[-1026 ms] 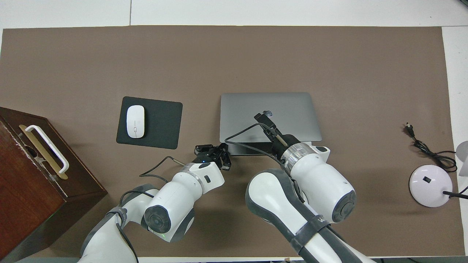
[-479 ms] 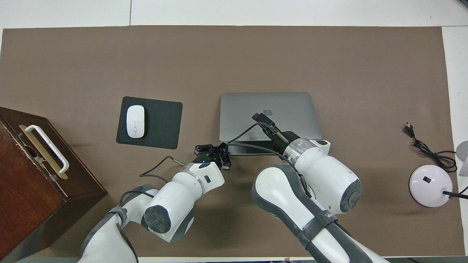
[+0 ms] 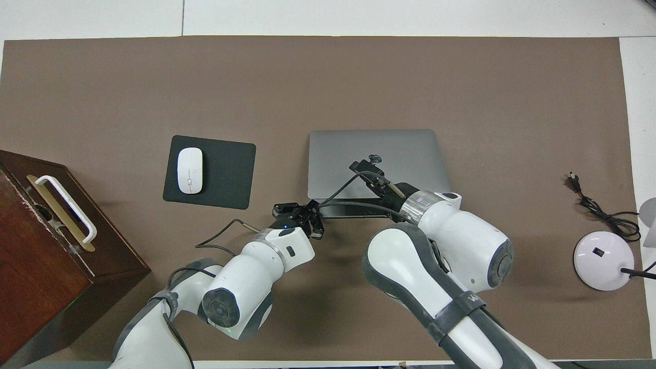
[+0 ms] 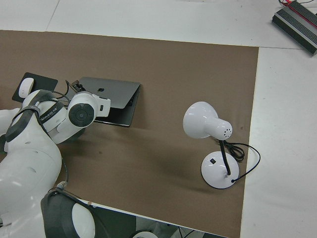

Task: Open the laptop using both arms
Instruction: 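Lift the laptop lid upward with the right gripper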

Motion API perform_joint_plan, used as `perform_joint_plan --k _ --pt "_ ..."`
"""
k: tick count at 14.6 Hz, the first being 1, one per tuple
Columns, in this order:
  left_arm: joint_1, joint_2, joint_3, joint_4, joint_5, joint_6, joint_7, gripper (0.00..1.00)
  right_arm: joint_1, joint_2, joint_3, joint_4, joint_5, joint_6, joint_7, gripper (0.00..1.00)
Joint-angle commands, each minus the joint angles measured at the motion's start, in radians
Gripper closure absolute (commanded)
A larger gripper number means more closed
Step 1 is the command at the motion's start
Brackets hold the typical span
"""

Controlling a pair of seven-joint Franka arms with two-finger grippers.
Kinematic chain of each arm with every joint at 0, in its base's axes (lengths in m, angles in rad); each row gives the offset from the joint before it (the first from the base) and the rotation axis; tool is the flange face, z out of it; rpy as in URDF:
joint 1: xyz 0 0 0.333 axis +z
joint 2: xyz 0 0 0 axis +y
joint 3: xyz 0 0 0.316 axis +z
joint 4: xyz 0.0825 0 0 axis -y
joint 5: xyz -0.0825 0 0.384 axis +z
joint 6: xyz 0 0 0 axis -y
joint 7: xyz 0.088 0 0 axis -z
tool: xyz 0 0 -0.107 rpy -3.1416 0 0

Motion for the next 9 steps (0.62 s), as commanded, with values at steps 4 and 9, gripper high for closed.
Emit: perform_joint_plan --k 4,9 --pt "-0.033 0.045 0.002 0.011 -0.012 0.011 0.008 1.0 -0.068 -0.009 -0.009 0.001 -0.135 -0.13 -0.022 0.0" --pt "-0.033 0.045 0.002 0.011 -0.01 0.011 0.008 1.0 -0.129 -0.019 -0.016 0.007 -0.406 -0.31 0.113 0.0"
